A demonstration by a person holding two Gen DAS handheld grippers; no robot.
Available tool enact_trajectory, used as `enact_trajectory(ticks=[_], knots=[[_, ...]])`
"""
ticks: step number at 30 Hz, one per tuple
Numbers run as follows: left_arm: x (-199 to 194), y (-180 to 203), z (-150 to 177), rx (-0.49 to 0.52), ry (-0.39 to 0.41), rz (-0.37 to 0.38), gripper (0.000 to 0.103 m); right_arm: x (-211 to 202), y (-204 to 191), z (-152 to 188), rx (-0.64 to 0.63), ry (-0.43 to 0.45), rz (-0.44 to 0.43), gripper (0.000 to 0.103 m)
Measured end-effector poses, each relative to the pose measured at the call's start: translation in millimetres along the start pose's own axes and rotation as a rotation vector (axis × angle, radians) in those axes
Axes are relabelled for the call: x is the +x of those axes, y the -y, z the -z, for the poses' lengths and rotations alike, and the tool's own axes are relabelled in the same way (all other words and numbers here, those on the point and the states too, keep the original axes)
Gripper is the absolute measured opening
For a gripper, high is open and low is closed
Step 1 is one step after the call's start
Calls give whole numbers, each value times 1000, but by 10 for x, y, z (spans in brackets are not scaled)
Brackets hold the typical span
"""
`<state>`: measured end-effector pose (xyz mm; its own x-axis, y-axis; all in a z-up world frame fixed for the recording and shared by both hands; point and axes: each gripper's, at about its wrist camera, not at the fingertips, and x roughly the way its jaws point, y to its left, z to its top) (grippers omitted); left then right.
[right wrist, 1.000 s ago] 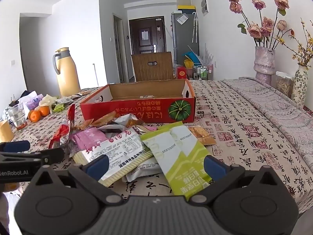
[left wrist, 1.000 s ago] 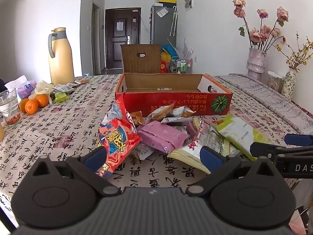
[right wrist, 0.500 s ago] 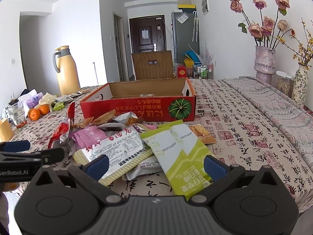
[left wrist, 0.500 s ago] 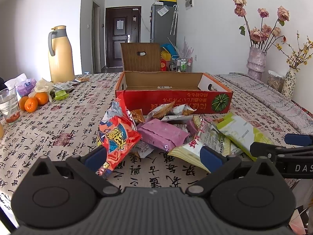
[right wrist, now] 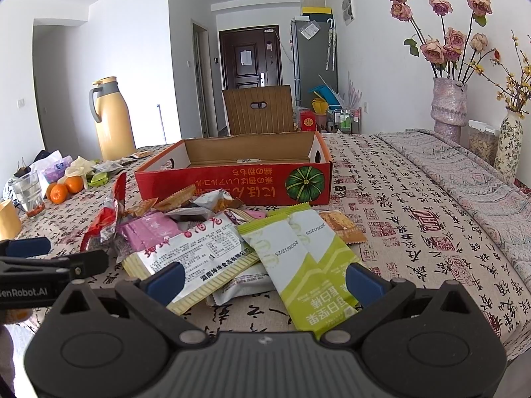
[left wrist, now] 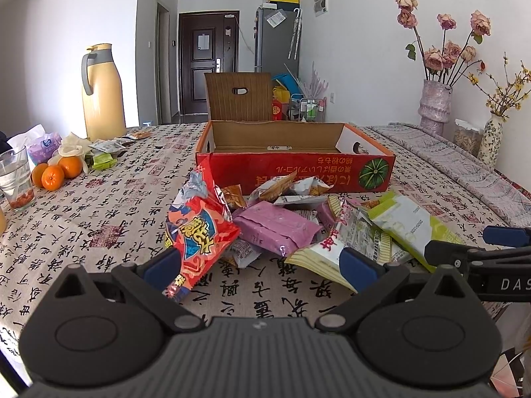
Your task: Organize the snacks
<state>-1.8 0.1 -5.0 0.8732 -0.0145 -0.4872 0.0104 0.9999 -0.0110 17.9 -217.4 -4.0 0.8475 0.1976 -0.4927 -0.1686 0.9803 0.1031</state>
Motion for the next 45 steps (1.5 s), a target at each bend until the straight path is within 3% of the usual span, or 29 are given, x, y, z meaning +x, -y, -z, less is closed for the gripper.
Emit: enact_trajectory(ticks=[45], knots=[[6,-6,-2,-1,-2,1,103,18,1,37,-3,-6,0,103]])
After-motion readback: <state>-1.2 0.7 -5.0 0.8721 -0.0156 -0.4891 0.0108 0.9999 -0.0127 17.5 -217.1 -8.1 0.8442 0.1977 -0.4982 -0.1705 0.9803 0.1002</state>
